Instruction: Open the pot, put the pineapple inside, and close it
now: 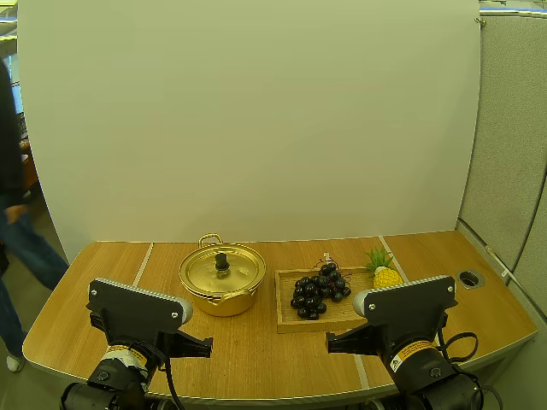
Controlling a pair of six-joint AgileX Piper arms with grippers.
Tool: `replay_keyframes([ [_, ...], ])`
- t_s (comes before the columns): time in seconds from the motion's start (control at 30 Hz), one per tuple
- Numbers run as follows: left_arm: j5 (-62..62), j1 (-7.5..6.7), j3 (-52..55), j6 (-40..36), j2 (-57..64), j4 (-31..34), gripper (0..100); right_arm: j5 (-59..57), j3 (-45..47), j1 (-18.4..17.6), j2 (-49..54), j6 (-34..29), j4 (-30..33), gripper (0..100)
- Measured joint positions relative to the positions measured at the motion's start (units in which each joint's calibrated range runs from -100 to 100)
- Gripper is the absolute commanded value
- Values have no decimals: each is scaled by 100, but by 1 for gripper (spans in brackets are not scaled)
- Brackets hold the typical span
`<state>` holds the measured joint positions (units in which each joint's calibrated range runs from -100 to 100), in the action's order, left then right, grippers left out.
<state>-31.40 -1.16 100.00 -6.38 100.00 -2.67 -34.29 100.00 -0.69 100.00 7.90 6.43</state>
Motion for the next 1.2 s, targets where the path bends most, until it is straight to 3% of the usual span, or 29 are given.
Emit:
replay_keyframes([
  [0.3, 208, 0, 0, 290, 0, -34, 0, 151, 0, -176, 0, 0, 168, 0],
  [1.2, 271, 0, 0, 309, 0, -38, 0, 151, 0, -176, 0, 0, 167, 0],
])
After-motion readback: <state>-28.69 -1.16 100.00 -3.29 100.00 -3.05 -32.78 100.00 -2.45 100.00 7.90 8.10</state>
